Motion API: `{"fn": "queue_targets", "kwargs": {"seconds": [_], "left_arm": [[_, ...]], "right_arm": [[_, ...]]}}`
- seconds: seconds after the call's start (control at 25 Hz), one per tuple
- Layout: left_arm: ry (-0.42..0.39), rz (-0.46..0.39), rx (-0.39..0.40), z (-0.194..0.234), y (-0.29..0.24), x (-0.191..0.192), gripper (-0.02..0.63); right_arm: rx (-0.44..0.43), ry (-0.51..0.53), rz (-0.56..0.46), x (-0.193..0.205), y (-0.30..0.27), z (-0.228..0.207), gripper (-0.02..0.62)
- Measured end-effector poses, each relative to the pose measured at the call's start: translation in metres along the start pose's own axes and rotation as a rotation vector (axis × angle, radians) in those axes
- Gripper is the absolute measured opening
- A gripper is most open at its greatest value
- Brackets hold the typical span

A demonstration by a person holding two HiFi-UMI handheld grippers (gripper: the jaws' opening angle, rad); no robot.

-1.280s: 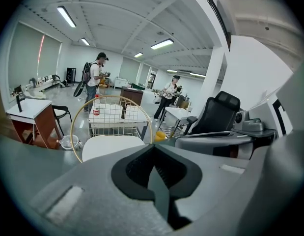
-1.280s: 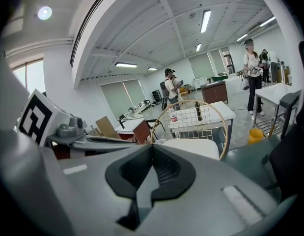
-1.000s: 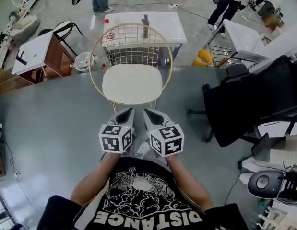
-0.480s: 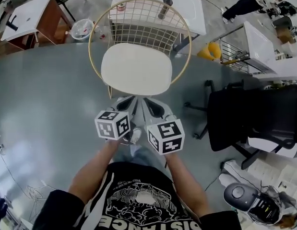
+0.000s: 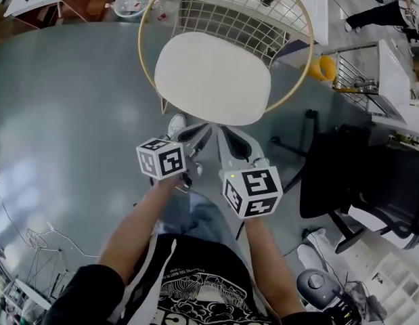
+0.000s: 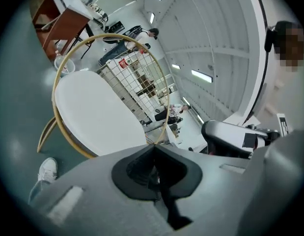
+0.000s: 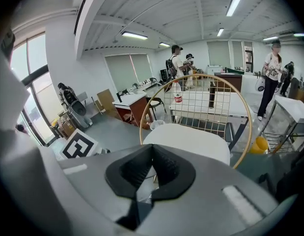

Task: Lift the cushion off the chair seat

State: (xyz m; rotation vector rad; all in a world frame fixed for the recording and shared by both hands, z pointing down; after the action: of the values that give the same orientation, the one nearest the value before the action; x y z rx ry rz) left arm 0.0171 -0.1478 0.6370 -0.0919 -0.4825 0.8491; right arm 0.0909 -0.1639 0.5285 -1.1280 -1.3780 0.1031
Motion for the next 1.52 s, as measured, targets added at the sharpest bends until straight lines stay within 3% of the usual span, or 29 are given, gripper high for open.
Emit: {"fn": "queue_targets", "kwargs": {"seconds": [0.08, 0.16, 0.28, 0.52, 0.68, 0.88, 1.12, 1.24, 1.36, 1.52], "left_arm": [[0.049, -0.009, 0.034, 0.015, 0.0, 0.005, 0.003], [0.105, -0.01, 0.05, 0.032, 0.001, 0.01, 0.106], [0.182, -0.022, 0.049, 0.053, 0.001, 0.016, 0.121], [0.276, 0.001, 0.021, 0.085, -0.004, 0.032, 0.23], [0.327, -0.027, 0.02, 0.097, -0.01, 0.033, 0.258], [0.406, -0.124, 0.019, 0.114, -0.02, 0.025, 0.258], [0.457, -0.176, 0.019, 0.126, -0.028, 0.011, 0.255], [0.463, -0.19, 0.03, 0.124, -0.034, 0.003, 0.214], [0.478, -0.199, 0.021, 0.122, -0.035, 0.0, 0.07], [0.427, -0.174, -0.007, 0.128, -0.017, -0.012, 0.054]], "right_arm": [[0.001, 0.003, 0.018, 0.005, -0.005, -0.002, 0.0], [0.0, 0.003, 0.034, 0.01, -0.012, -0.002, 0.0], [-0.007, -0.005, 0.052, 0.016, -0.019, -0.003, 0.0], [-0.009, -0.001, 0.084, 0.024, -0.029, -0.001, 0.0], [-0.01, -0.011, 0.104, 0.028, -0.033, -0.003, 0.0], [0.003, -0.015, 0.124, 0.03, -0.036, -0.012, 0.0], [0.007, -0.024, 0.136, 0.028, -0.038, -0.017, 0.0], [0.017, -0.036, 0.136, 0.026, -0.038, -0.024, 0.0], [0.018, -0.042, 0.135, 0.024, -0.036, -0.026, 0.0], [0.021, -0.054, 0.13, 0.023, -0.04, -0.014, 0.0]]}}
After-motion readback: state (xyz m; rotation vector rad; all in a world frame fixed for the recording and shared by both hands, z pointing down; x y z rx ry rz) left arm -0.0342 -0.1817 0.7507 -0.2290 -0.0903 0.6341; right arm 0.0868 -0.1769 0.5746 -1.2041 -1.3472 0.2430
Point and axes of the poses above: the fingertips, and each gripper's own axes: y backward along the fingers, z to its left, x out of its underside, the point moved 5 cm from there along y, backward along the fingers, and after that the axes turned 3 degrees about x, right-handed, at the moved point
